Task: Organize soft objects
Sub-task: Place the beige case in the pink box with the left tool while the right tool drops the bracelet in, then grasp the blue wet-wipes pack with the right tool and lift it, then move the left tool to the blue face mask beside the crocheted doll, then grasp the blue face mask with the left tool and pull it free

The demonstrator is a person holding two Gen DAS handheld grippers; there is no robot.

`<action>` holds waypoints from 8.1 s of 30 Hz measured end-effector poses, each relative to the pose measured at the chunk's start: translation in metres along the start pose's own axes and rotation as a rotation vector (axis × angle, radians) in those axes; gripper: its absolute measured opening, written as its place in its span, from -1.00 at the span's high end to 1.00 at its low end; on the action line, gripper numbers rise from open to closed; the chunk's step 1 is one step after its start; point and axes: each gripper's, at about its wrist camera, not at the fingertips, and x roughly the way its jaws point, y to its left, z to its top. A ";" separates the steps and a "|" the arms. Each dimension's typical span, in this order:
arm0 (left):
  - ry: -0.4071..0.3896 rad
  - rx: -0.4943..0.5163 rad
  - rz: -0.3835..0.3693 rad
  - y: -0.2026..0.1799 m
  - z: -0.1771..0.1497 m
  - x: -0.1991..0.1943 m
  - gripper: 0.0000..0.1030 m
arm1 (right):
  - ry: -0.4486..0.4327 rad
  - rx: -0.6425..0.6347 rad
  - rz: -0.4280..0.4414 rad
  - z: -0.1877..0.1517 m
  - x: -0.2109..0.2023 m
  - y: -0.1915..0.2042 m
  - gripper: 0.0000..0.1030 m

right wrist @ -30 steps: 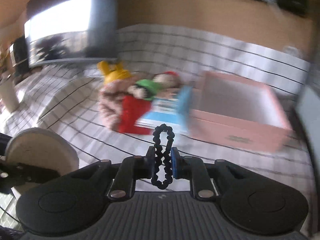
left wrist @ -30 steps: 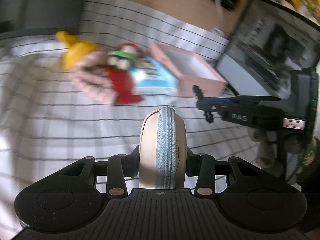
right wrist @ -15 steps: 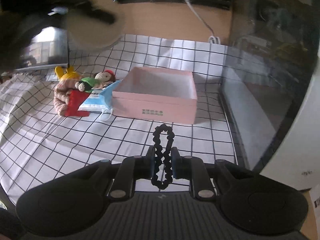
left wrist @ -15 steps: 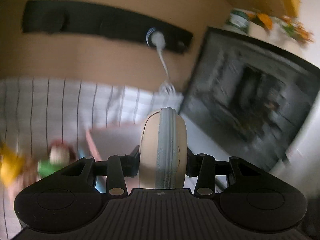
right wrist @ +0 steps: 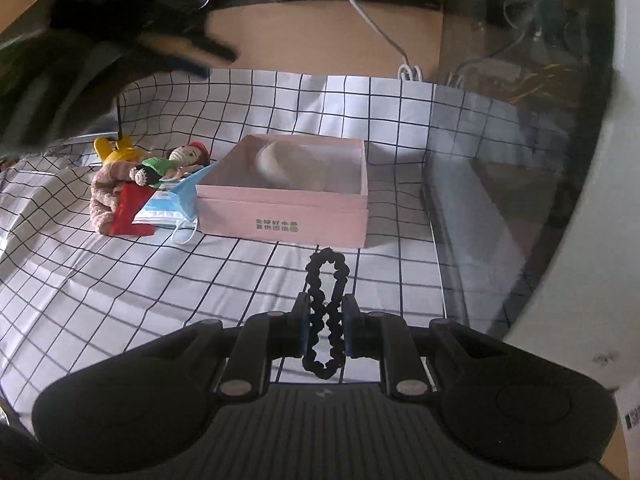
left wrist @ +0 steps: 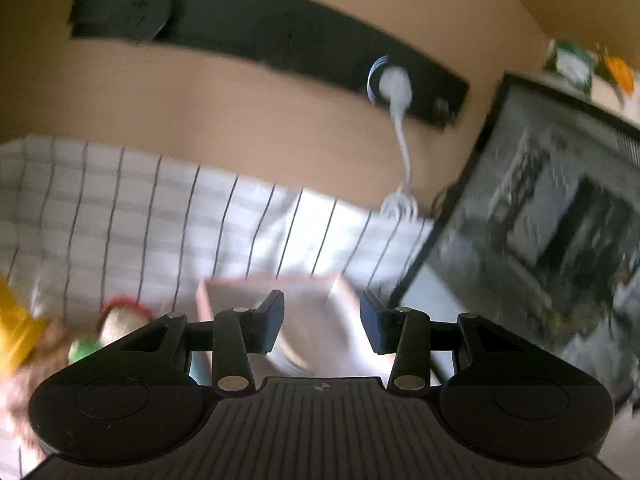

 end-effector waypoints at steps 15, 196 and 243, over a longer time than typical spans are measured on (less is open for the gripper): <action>0.177 -0.165 0.123 0.060 -0.126 -0.075 0.11 | -0.167 0.149 0.137 0.184 0.087 -0.016 -0.21; 0.333 -0.305 0.190 0.145 -0.066 0.081 0.62 | 0.144 -0.056 0.072 -0.017 0.104 0.045 -1.00; 0.373 0.134 0.173 0.149 -0.093 0.002 0.60 | 0.052 -0.066 -0.014 0.028 0.064 0.047 -0.65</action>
